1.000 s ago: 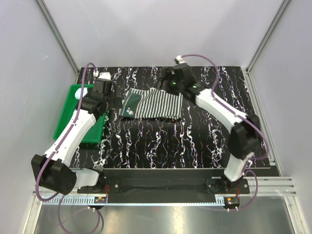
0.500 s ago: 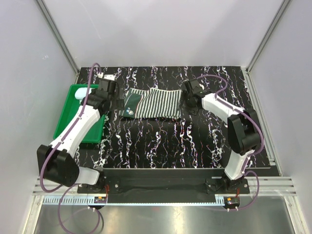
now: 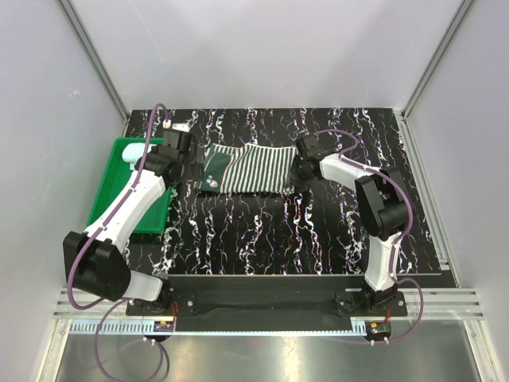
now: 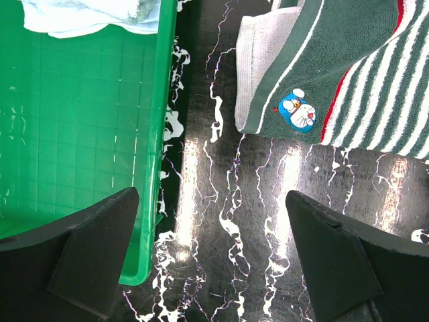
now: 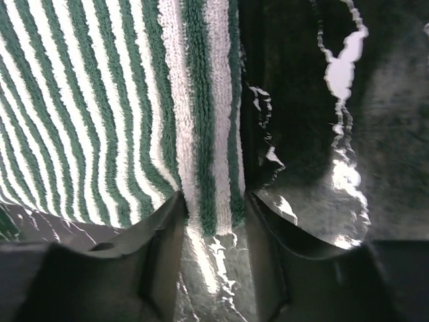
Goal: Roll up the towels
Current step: Fold the towel
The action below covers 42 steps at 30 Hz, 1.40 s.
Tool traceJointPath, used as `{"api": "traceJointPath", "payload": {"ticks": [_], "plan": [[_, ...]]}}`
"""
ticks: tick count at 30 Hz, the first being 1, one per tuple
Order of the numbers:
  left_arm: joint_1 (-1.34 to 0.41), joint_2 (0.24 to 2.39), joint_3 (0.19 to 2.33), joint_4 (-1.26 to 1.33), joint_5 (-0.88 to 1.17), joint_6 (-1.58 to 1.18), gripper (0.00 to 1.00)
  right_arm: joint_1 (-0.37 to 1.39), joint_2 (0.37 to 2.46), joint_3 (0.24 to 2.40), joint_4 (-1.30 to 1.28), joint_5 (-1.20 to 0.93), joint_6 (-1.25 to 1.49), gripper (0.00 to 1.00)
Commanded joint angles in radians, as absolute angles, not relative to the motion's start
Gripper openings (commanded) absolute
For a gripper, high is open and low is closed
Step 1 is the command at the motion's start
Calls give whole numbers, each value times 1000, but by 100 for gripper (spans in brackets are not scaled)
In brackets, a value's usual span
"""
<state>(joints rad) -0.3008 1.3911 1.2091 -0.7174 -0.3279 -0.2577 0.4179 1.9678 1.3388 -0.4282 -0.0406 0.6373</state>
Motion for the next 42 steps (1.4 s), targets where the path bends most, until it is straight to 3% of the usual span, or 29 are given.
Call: {"api": "traceJointPath", "payload": {"ticks": [1,2,6,8,14,20,26,35,42], "plan": [[-305,1399,1230,-706,-336,-238,99,420,1991,1347,-364,-87,644,39],[-305,1404,1232,-707,-336,-238,99,420,1993,1335,-345,-98,647,35],[-316,1416,1232,-710,-334,-238,99,410,1964,1246,-324,-97,650,0],[-343,1422,1238,-732,-336,-248,95,402,1910,1211,-340,-81,641,0],[-413,1390,1192,-784,-254,-394,96,373,1683,1016,-449,-34,626,0],[-414,1377,957,-514,-34,-503,98,373,1465,806,-482,-83,680,0],[-419,1524,896,-287,107,-630,96,373,1387,744,-523,-78,658,0],[-439,1640,939,-189,48,-712,95,373,1362,723,-525,-78,646,0],[-440,1730,1011,-187,60,-733,84,374,1388,701,-494,-86,646,0]]}}
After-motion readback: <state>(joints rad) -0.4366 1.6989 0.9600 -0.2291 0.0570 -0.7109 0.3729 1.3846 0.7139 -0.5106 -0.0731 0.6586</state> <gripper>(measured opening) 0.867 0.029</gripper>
